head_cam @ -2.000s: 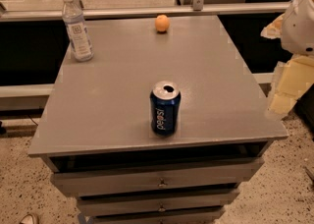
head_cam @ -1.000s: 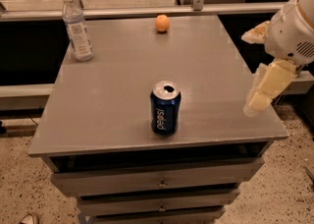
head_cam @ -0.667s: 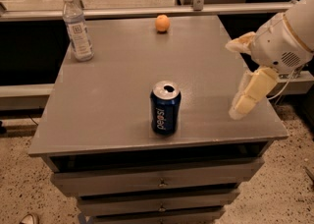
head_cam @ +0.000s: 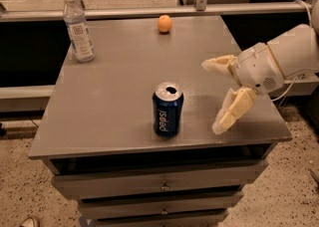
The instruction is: Move pepsi can near orange
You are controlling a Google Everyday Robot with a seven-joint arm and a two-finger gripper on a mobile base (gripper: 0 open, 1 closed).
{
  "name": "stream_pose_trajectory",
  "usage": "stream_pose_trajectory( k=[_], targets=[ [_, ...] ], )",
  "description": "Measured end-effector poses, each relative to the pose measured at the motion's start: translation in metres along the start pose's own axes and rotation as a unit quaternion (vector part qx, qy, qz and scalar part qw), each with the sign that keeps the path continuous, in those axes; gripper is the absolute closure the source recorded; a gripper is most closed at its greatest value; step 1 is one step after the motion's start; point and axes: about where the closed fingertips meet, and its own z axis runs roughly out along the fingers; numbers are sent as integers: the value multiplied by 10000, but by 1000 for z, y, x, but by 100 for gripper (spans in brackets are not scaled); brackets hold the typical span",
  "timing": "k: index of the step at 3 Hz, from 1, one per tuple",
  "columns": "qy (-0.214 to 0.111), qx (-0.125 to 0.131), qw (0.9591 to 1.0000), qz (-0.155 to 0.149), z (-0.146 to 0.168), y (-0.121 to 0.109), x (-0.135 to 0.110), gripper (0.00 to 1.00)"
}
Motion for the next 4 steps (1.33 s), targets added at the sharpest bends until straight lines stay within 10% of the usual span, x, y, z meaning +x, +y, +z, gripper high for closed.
stream_pose_trajectory(
  k=[2, 4],
  targets=[
    [-900, -232, 9957, -25, 47, 10, -21, 7],
    [-1331, -558, 9887, 410, 85, 24, -50, 56]
  ],
)
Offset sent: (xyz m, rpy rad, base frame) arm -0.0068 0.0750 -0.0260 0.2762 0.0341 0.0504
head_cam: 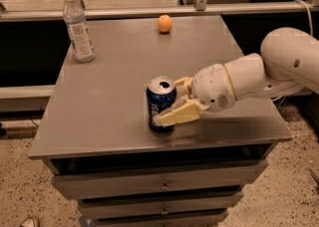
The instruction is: Move pepsi can near orange
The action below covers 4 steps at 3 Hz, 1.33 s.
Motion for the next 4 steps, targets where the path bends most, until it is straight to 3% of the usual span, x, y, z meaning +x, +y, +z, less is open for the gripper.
stream_pose_trajectory(
  k=[1, 2, 3, 4],
  targets=[
    [-61, 45, 10000, 43, 0, 1, -11, 80],
    [119, 552, 9984, -95, -51, -11, -21, 99],
    [38, 837, 9959, -346, -75, -24, -47, 100],
    [38, 837, 9959, -346, -75, -24, -47, 100]
  ],
)
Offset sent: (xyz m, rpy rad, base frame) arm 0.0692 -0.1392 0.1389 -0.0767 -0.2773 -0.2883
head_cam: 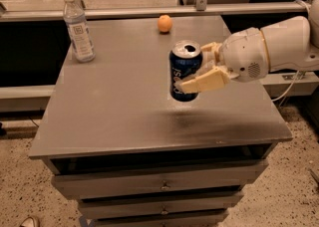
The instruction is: Move pepsi can near orange
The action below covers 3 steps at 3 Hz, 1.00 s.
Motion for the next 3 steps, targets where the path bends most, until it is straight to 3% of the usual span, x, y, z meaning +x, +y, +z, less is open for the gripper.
stream_pose_trajectory(
  k=[1, 3],
  targets=[
    [-151, 119, 9998, 0, 1, -17, 1, 100],
    [-341, 979, 9941, -324, -14, -150, 13, 100]
  ],
)
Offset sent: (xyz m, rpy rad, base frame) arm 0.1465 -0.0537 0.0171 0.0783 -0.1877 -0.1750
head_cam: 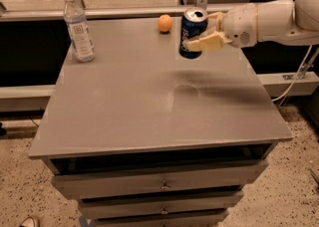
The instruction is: Move pepsi can near orange
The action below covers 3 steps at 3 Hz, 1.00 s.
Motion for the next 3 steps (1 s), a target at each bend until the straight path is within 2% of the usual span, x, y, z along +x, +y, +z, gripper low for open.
stream_pose_trajectory(
  k=[1, 2, 3],
  targets=[
    [42, 289, 9996, -19, 18, -60, 15, 100],
    [192, 788, 9967, 55, 41, -128, 32, 100],
    [314, 1135, 9930, 108, 56, -157, 42, 100]
  ],
)
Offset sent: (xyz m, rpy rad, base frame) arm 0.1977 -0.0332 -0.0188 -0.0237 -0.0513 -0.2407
